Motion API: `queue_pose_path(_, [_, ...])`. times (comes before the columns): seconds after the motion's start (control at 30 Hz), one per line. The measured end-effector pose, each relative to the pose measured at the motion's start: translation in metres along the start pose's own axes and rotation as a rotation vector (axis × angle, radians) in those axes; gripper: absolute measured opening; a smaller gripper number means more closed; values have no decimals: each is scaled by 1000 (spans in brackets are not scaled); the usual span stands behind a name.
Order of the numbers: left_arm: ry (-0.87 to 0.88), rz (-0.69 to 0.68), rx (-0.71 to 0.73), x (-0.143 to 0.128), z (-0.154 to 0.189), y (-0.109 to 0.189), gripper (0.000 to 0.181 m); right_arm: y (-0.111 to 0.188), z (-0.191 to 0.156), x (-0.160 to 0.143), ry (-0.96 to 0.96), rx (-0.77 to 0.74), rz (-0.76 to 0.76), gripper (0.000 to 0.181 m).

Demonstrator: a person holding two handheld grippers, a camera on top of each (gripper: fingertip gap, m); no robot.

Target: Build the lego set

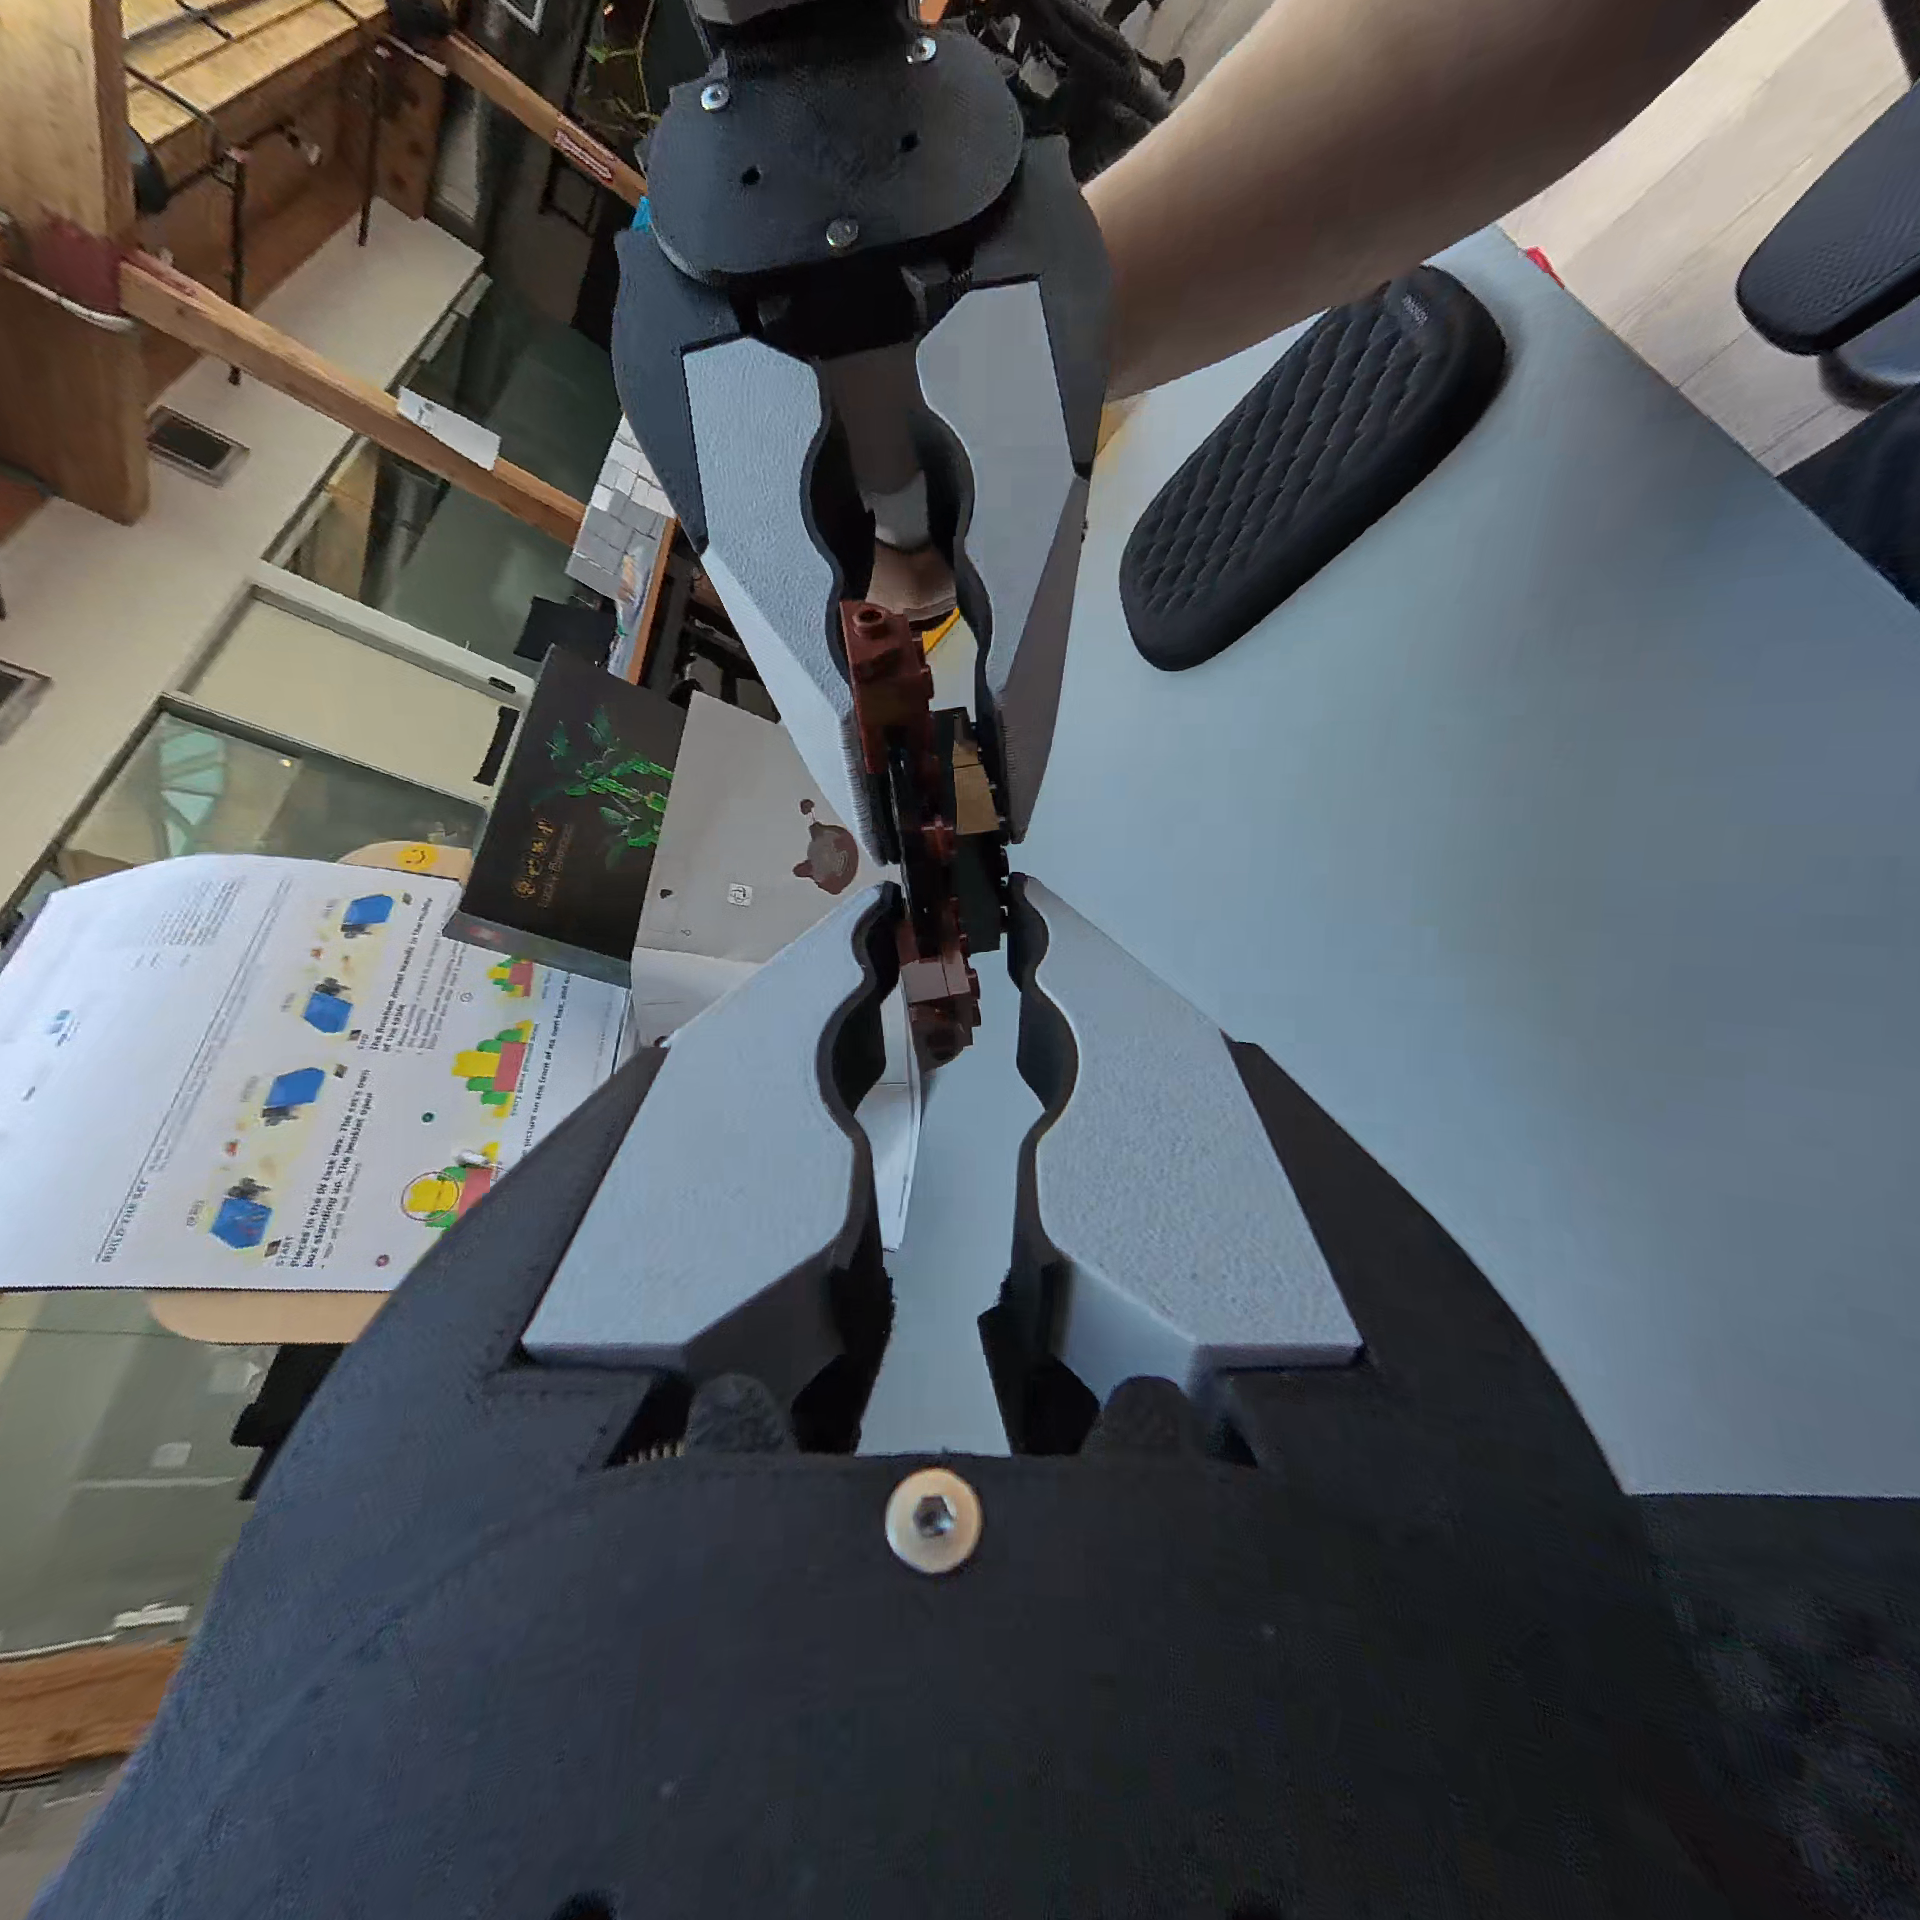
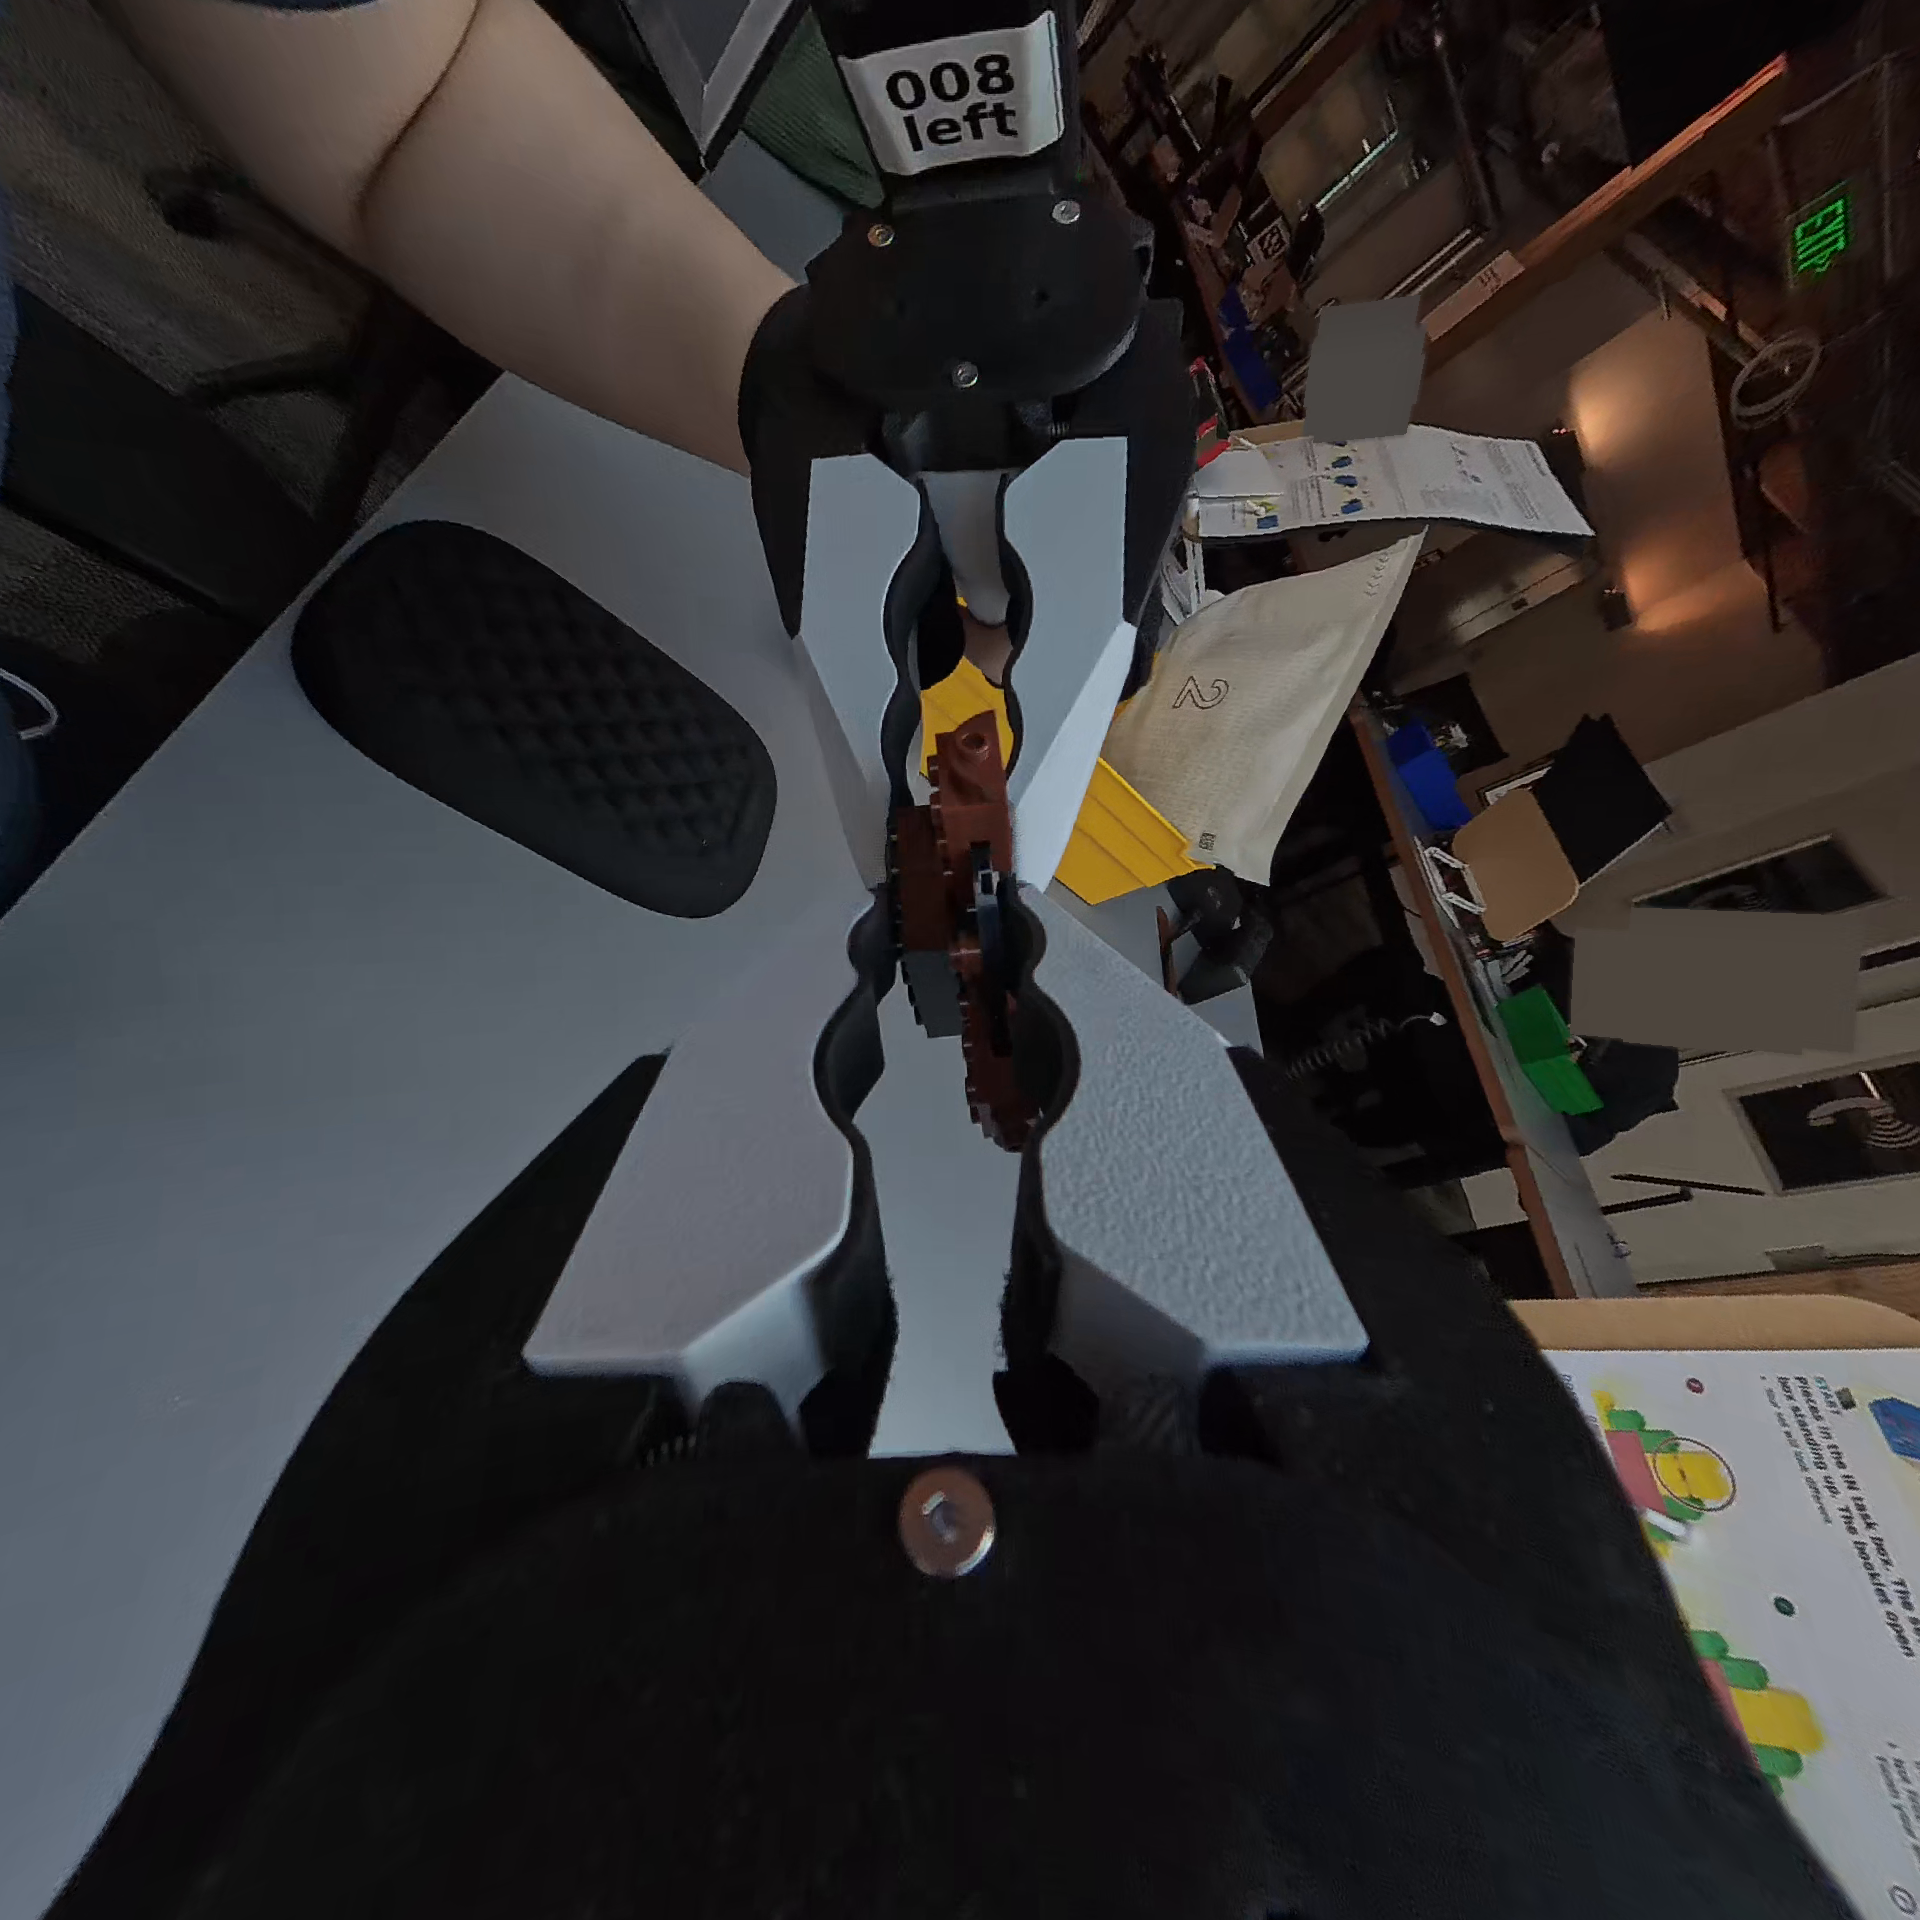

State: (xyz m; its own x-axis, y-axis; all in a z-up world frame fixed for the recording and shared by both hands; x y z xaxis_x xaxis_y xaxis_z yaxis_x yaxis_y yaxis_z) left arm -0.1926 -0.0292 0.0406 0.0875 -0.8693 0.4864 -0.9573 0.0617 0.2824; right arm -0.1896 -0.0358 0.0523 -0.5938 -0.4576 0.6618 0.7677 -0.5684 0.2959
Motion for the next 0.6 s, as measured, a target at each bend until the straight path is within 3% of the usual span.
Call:
queue_pose_path(0.2, [24, -19, -68, 2, 8, -1, 17, 0, -8, -4, 0, 10, -36, 18])
queue_pose_path(0.43, [290, 15, -266, -6, 12, -1, 17, -5, -7, -16, -183, 97, -146, 18])
queue_pose_path(0.6, [328, 49, -275, -4, 3, 1, 17, -2, 1, -11, -204, 93, -179, 18])
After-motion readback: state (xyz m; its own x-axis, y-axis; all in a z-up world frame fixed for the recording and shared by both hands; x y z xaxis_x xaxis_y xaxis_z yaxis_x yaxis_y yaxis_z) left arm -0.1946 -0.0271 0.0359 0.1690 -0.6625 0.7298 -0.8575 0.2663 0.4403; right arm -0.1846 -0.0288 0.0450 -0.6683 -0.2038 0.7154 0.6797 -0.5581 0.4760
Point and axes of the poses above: each gripper's, where its closed fingertips meet, y back along the fingers, x out of its top, z = x × y across the jaws, the point moved 1 cm from there along y, back along the fingers, and after that the axes turned 3 degrees about -y, right-handed, at the moved point
